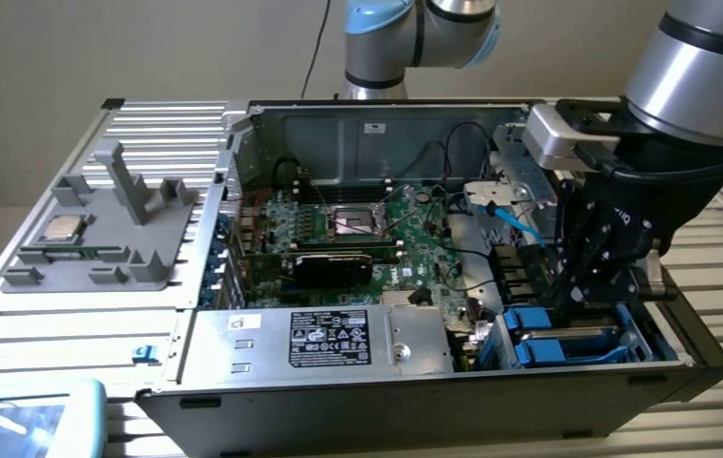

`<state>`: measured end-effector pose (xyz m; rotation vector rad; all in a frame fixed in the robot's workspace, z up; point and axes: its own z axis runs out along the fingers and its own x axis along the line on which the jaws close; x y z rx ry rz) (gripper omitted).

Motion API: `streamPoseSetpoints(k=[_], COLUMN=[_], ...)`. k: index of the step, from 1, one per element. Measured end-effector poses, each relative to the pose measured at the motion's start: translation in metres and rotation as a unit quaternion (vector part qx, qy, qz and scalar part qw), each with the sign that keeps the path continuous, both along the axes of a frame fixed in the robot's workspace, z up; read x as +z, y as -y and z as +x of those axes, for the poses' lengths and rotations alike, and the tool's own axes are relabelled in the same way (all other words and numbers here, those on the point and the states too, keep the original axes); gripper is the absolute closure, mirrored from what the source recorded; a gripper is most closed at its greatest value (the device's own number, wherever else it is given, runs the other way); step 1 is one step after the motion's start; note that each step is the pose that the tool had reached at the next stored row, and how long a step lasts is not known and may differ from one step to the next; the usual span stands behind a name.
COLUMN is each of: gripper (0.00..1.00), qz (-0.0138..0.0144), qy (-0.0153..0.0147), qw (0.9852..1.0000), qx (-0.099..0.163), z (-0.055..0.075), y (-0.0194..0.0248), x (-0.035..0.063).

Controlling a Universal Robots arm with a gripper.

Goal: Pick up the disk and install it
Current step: 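Insert the second disk wire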

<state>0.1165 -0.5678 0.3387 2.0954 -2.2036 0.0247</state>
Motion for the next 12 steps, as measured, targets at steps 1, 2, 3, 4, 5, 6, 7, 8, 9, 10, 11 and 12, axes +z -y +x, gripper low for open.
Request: streamPoseSetpoints(k=[1, 2, 3, 4, 5, 6, 7, 8, 9, 10, 11, 12], gripper=[0.84, 0.84, 0.84, 0.84, 0.84, 0.84, 0.84, 0.84, 0.84, 0.84, 0.84, 0.84], qz=[0.0001, 0.0003, 0.0005, 0.0006, 0.0008, 0.0009, 0.001, 0.0011, 0.0013, 0.0015, 0.0018, 0.0019], qy=[0.0, 0.0, 0.0, 0.0, 0.0, 0.0, 0.0, 0.0, 0.0, 0.0, 0.0, 0.0], qw=[1.0, 1.0, 1.0, 1.0, 1.0, 1.0, 1.0, 1.0, 1.0, 1.0, 1.0, 1.0], qx=[0.0, 0.0, 0.0, 0.0, 0.0, 0.0, 0.0, 0.0, 0.0, 0.0, 0.0, 0.0], z=[0.0, 0.0, -0.0001, -0.0001, -0.0001, -0.0001, -0.0001, -0.0001, 0.0, 0.0001, 0.0003, 0.0004], y=[0.0, 0.0, 0.0, 0.0, 0.0, 0.0, 0.0, 0.0001, 0.0002, 0.0006, 0.0011, 0.0015], x=[-0.0002, -0.0003, -0.0004, -0.0005, -0.0005, -0.0005, -0.0005, -0.0005, -0.0006, -0.0006, -0.0006, -0.0005])
